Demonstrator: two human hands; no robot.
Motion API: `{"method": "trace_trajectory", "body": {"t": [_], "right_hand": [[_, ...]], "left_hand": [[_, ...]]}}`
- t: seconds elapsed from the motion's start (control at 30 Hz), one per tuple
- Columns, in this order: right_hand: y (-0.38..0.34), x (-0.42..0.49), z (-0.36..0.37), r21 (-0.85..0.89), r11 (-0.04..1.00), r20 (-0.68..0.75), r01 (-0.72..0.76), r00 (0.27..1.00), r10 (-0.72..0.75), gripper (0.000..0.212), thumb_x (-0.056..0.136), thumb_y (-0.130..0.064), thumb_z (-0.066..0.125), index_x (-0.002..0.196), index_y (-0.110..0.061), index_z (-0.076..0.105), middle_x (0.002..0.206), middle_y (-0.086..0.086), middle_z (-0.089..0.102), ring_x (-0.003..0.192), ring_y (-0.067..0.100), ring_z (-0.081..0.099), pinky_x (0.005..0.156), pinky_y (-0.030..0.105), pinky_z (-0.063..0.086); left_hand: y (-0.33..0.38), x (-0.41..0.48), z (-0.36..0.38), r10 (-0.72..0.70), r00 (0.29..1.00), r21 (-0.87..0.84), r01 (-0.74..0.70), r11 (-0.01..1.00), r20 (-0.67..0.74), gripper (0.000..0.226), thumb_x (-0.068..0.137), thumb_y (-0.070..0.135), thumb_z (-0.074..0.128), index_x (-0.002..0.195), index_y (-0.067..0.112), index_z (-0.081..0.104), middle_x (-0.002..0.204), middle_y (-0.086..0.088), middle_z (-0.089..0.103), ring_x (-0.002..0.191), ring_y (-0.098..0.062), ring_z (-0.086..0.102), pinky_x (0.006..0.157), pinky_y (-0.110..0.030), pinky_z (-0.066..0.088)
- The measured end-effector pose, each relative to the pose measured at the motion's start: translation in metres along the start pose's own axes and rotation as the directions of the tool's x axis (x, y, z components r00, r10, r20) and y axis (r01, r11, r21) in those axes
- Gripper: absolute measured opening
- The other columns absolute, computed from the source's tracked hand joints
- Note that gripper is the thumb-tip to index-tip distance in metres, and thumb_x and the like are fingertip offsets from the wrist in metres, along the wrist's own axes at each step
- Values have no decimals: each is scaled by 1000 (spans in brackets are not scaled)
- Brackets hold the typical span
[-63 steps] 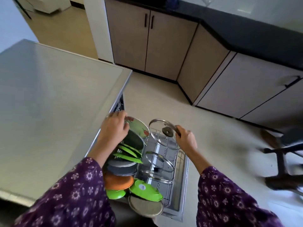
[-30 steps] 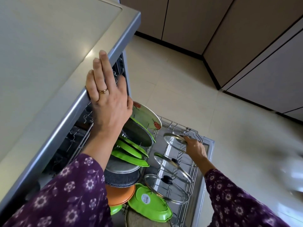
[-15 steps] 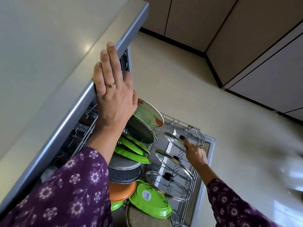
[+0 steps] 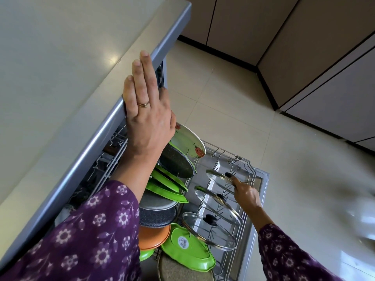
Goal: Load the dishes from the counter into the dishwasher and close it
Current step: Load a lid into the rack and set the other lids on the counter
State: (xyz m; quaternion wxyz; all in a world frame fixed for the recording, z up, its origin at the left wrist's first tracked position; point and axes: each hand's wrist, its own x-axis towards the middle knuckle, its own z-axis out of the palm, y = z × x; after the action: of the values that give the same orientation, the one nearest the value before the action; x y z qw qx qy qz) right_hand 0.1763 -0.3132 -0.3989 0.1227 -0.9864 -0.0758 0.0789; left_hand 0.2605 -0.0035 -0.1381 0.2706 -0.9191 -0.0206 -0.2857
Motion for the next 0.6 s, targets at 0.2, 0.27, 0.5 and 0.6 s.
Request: {"method": "trace_trajectory", "body": {"t": [0.2, 0.27, 0.5, 0.6], "right_hand": [[16, -1, 6, 53, 999, 75, -3, 997, -1, 50, 88, 6, 56, 132, -18, 52, 80, 10, 73, 31, -12, 26, 29, 4, 24], [19, -1, 7, 43, 999, 89, -24, 996, 20, 47, 91, 4, 53, 133, -18, 52, 80, 13, 72, 33, -13, 28, 30, 4, 26], [11, -13, 17, 79, 996, -50, -38, 998, 42, 55, 90, 4, 52, 134, -29, 45, 91, 11, 73, 31, -1, 44, 34, 27, 49], [-5, -14, 12, 77, 997, -97, 22, 995, -15, 55, 86, 7, 58, 130, -24, 45, 78, 9, 73, 29, 2, 44, 26, 18, 39]], "left_hand": [[1, 1, -2, -10, 1000, -3, 10, 1000, 18, 28, 81, 41, 42, 93, 24, 60, 150, -21, 28, 136, -32, 35, 108, -42, 16], [1, 1, -2, -15, 1000, -9, 15, 1000, 18, 27, 80, 41, 43, 92, 23, 60, 150, -21, 29, 136, -32, 35, 107, -43, 15], [2, 0, 2, -20, 1000, 5, 20, 1000, 17, 27, 81, 41, 44, 92, 22, 59, 150, -22, 26, 137, -33, 33, 108, -43, 12], [2, 1, 3, -23, 1000, 9, 23, 1000, 16, 27, 80, 42, 44, 91, 22, 59, 151, -21, 26, 137, -33, 33, 108, -43, 12]]}}
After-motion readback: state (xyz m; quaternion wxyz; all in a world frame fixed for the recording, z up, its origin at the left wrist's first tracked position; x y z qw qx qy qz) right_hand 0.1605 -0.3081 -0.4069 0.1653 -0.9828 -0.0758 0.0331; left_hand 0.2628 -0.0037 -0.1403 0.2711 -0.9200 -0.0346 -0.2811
